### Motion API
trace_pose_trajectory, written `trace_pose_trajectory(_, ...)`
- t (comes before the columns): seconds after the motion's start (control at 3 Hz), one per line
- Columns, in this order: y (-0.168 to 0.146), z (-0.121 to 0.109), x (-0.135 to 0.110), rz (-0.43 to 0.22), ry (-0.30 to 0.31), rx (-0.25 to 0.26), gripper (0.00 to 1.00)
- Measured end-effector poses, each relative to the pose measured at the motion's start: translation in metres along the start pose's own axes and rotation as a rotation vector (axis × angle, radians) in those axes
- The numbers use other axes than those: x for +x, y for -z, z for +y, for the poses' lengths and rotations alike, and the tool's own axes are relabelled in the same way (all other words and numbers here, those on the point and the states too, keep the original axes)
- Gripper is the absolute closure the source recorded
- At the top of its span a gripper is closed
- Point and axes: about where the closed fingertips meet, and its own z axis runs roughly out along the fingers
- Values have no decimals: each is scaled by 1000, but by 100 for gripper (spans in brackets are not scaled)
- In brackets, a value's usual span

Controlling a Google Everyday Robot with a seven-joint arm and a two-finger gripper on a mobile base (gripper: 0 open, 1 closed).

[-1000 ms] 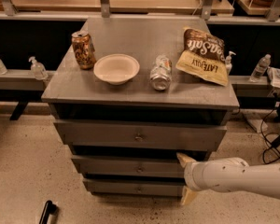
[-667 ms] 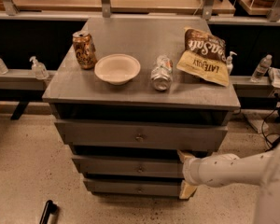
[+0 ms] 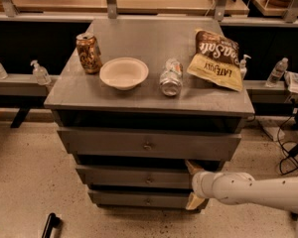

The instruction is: Open middle drawer

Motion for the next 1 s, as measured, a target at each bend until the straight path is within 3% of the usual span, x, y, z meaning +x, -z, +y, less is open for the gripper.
trace_pose_trajectory(0.67,-14,-5,12,30,-32,-33,0)
trace_pose_trajectory(1.0,-15,-5,11,29,-31,-34,17)
